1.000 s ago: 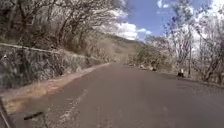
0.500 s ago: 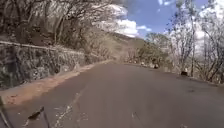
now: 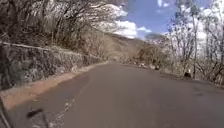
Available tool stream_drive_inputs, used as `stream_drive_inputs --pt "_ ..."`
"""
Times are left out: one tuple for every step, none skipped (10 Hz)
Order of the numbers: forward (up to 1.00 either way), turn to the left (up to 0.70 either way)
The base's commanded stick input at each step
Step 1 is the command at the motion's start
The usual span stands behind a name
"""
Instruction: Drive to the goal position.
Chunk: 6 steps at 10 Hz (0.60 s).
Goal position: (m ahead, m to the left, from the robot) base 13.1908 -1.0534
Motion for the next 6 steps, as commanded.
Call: stream_drive_inputs --pt "0.70 0.00" --pt "0.70 0.00" --pt "0.70 0.00" --pt "0.70 0.00" --pt "0.70 0.02" --pt "0.70 0.02"
